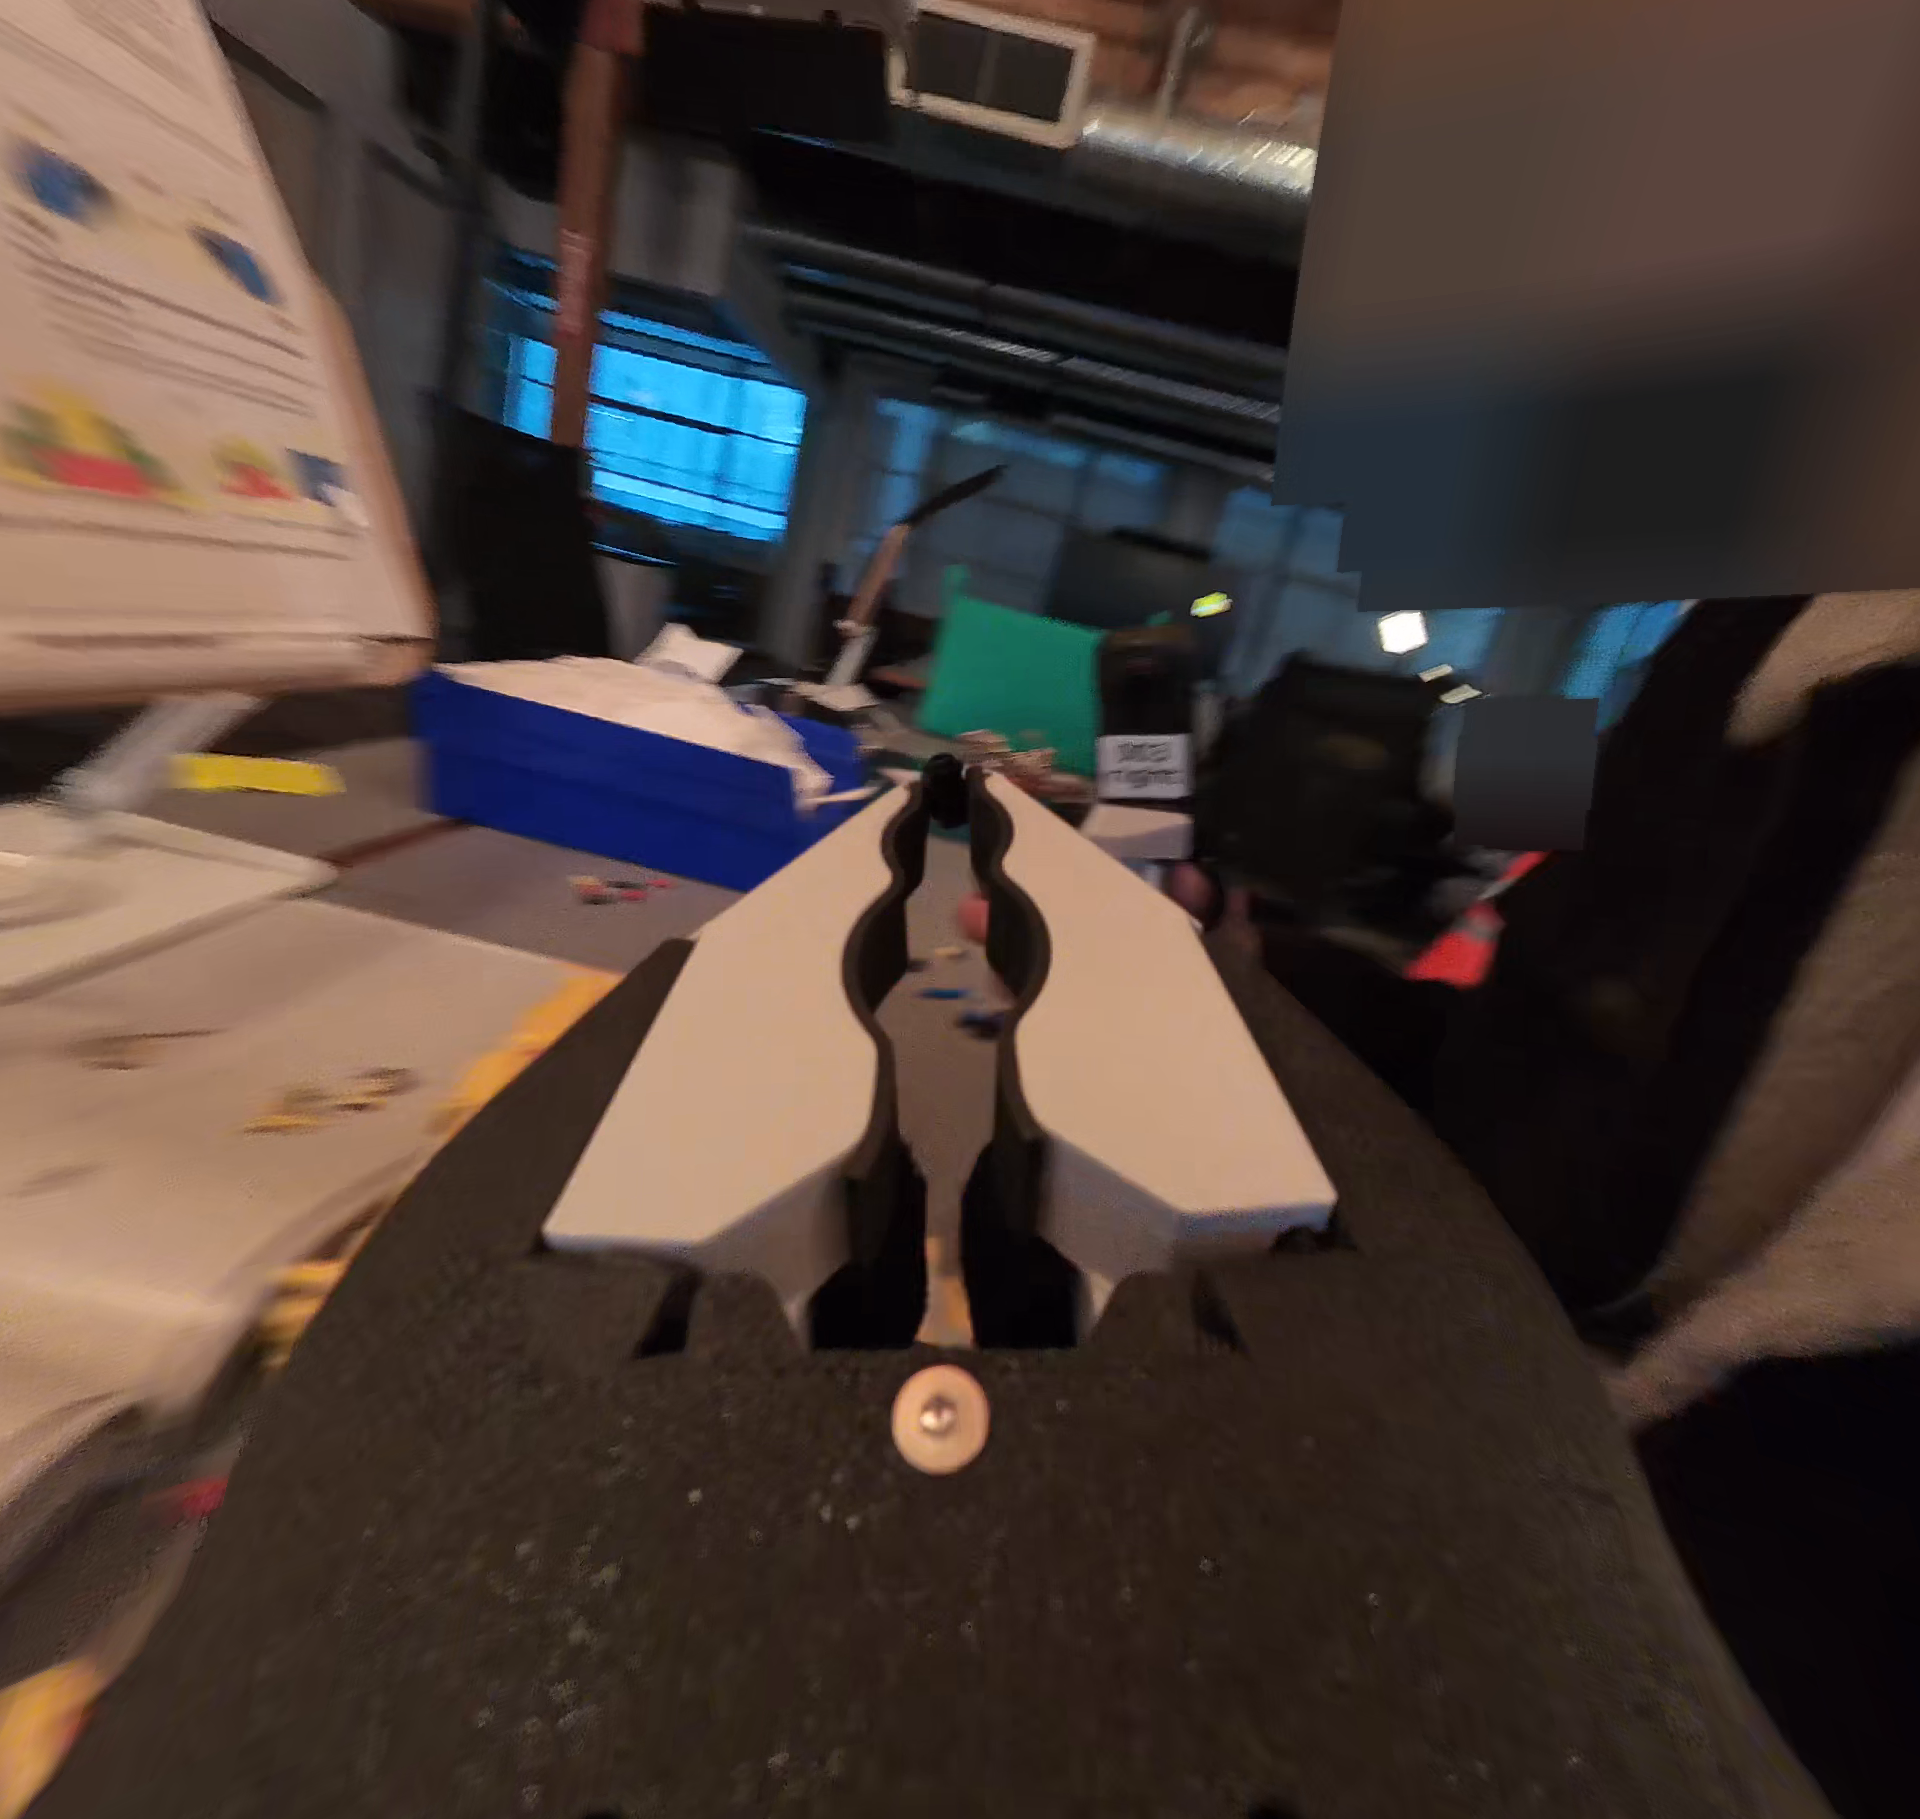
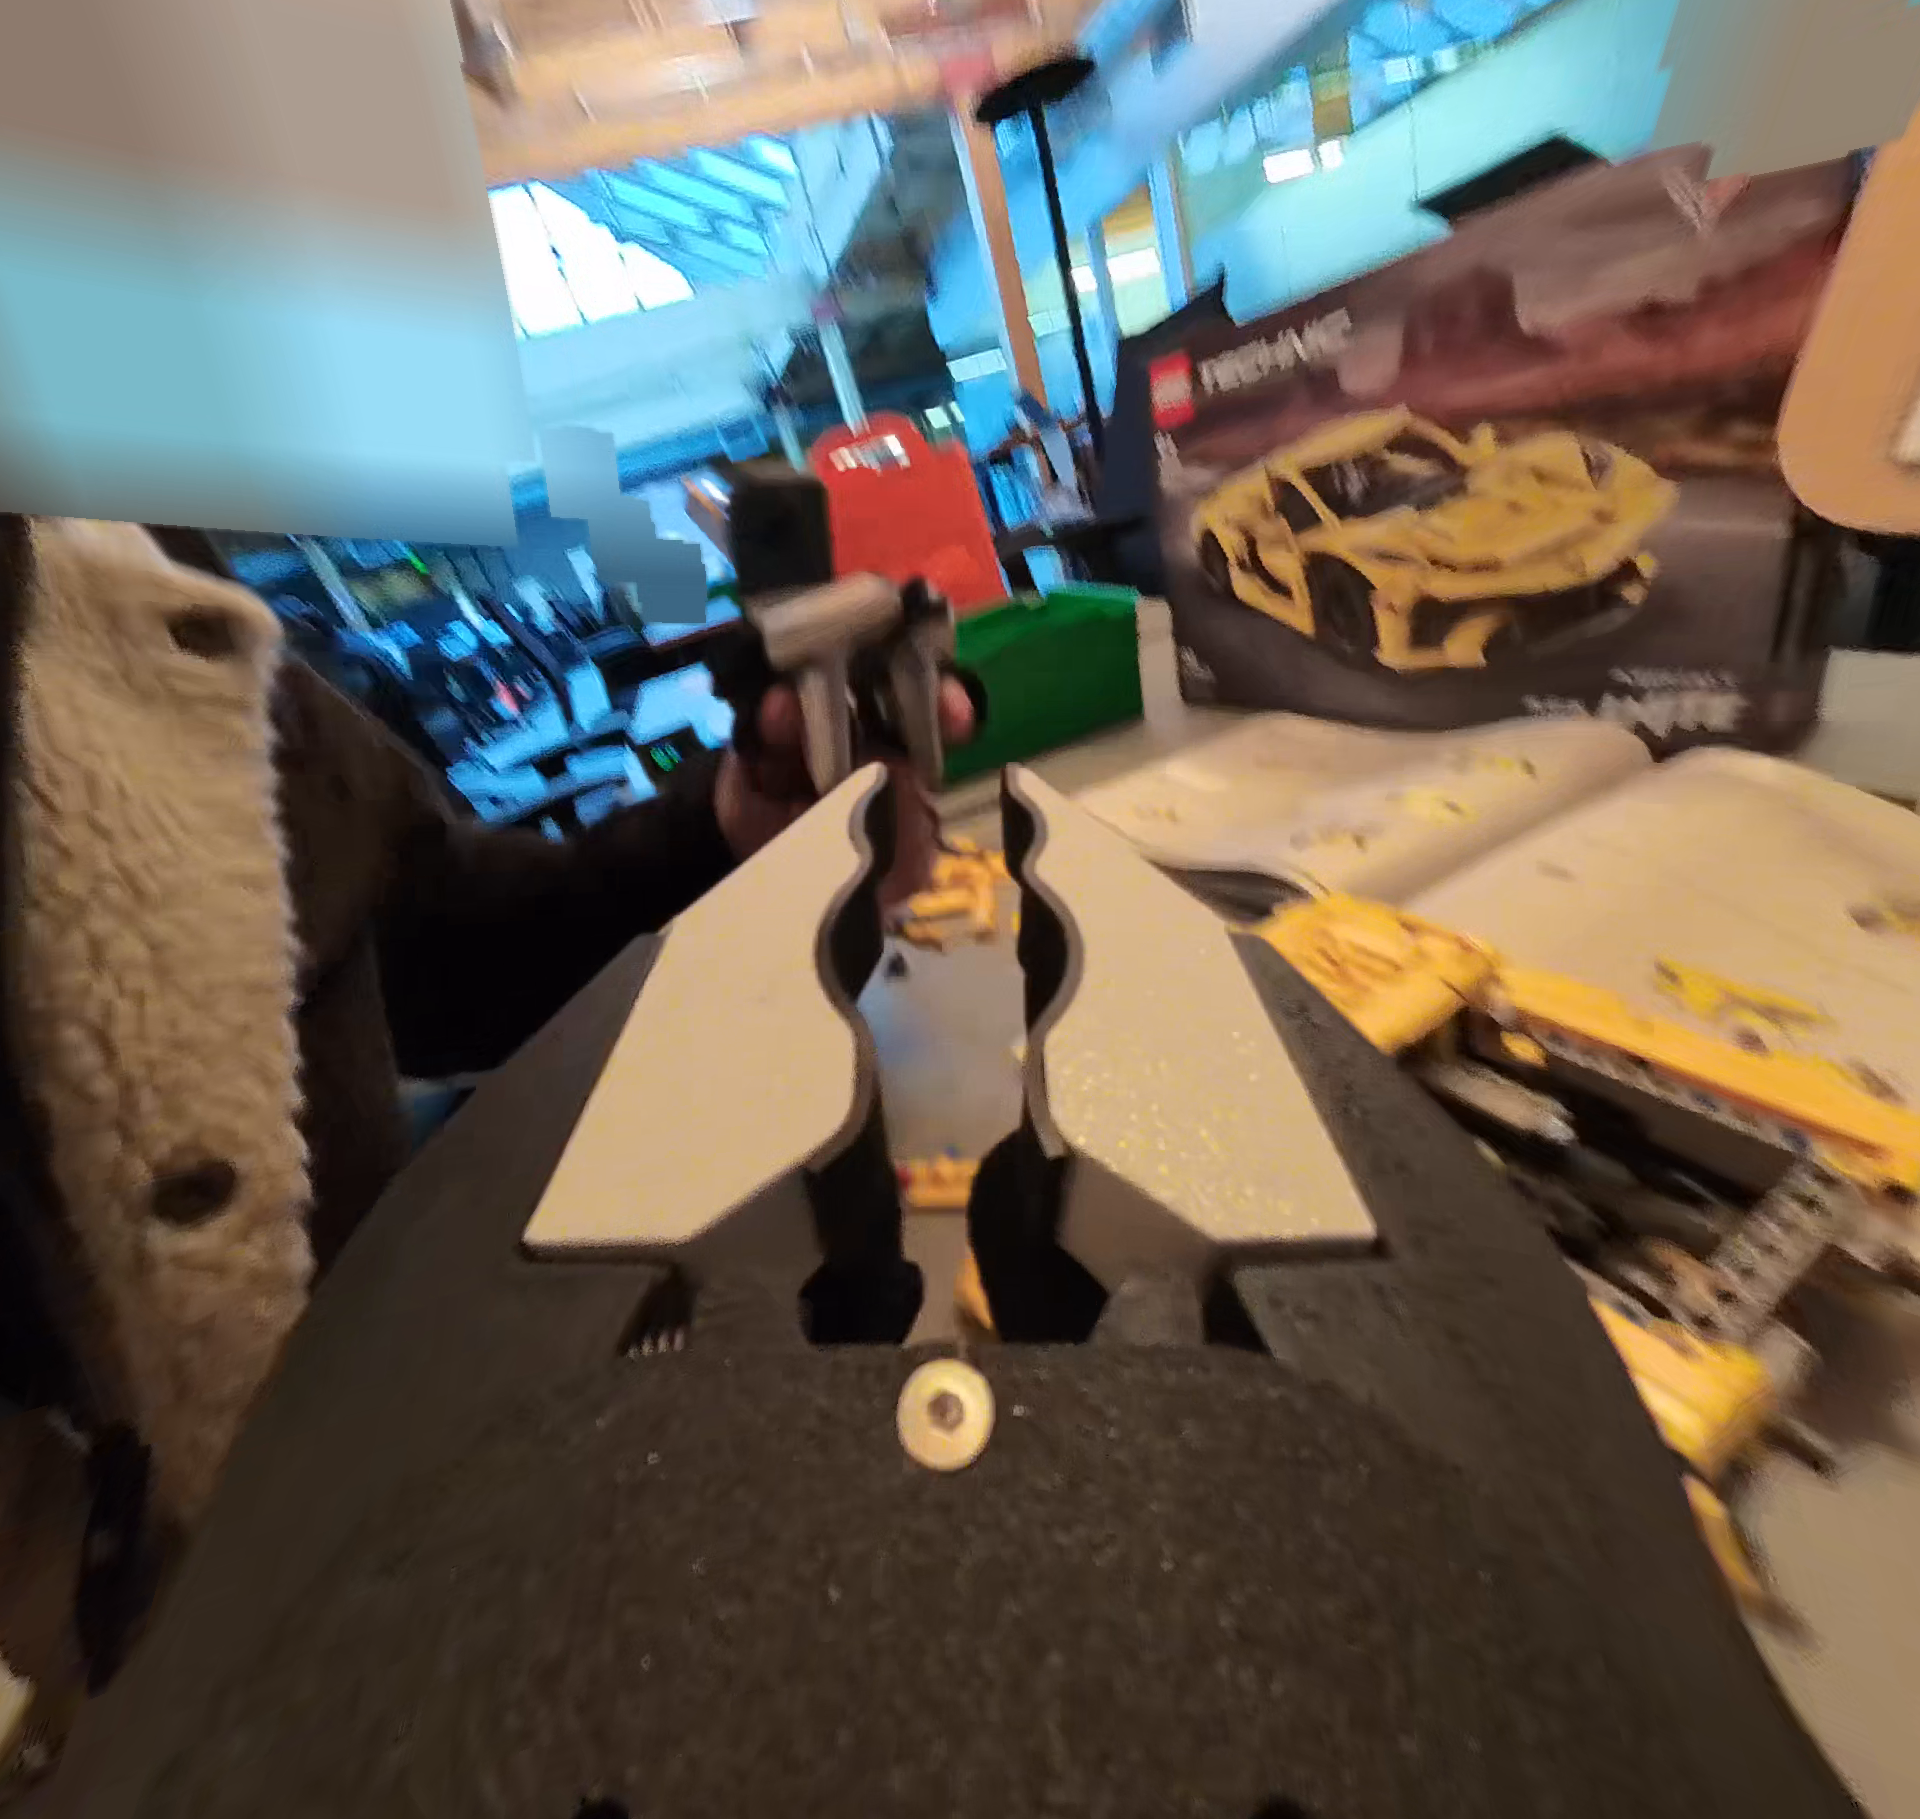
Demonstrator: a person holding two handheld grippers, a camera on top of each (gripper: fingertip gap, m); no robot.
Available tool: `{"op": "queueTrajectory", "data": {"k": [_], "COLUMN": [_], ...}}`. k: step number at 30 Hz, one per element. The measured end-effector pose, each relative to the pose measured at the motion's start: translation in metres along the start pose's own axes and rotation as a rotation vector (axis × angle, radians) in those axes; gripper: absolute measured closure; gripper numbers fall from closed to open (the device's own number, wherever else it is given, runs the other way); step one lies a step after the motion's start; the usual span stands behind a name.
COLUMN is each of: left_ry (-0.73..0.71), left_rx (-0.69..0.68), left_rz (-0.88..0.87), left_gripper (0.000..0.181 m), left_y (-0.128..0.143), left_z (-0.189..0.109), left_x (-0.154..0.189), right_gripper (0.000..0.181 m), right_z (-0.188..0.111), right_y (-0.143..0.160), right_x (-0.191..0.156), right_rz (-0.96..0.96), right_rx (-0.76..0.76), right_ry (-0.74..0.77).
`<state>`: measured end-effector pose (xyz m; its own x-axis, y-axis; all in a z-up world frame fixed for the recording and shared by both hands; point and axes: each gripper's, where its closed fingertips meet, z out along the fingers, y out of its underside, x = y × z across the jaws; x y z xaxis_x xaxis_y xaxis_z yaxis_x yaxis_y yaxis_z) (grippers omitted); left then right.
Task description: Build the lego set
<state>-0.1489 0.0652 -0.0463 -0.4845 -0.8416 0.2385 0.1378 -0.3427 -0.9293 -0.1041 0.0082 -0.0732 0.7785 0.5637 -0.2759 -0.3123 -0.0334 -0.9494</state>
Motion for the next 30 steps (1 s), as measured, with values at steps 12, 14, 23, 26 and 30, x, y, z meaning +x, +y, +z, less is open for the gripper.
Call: {"op": "queueTrajectory", "data": {"k": [12,14,23,26,30], "left_ry": [0.272,0.281,0.258,0.199,0.115], "left_rx": [-0.033,-0.037,-0.085,-0.111,-0.171], "left_rz": [-0.38,-0.366,-0.261,-0.182,-0.08], "left_gripper": [0.174,0.175,0.174,0.175,0.173], "left_y": [0.028,0.028,0.037,0.043,0.054], "left_z": [0.022,0.022,0.026,0.027,0.028], "left_x": [0.04,0.043,0.048,0.043,0.032], "right_gripper": [0.164,0.164,0.174,0.175,0.175], "right_z": [0.025,0.026,0.023,0.023,0.023], "right_y": [0.0,0.002,0.007,0.01,0.018], "right_x": [-0.036,-0.034,-0.034,-0.027,-0.015], "right_rz": [0.168,0.188,0.267,0.304,0.336], "right_rx": [-0.018,-0.017,-0.036,-0.036,-0.079], "right_ry": [-0.164,-0.163,-0.202,-0.18,-0.134]}}
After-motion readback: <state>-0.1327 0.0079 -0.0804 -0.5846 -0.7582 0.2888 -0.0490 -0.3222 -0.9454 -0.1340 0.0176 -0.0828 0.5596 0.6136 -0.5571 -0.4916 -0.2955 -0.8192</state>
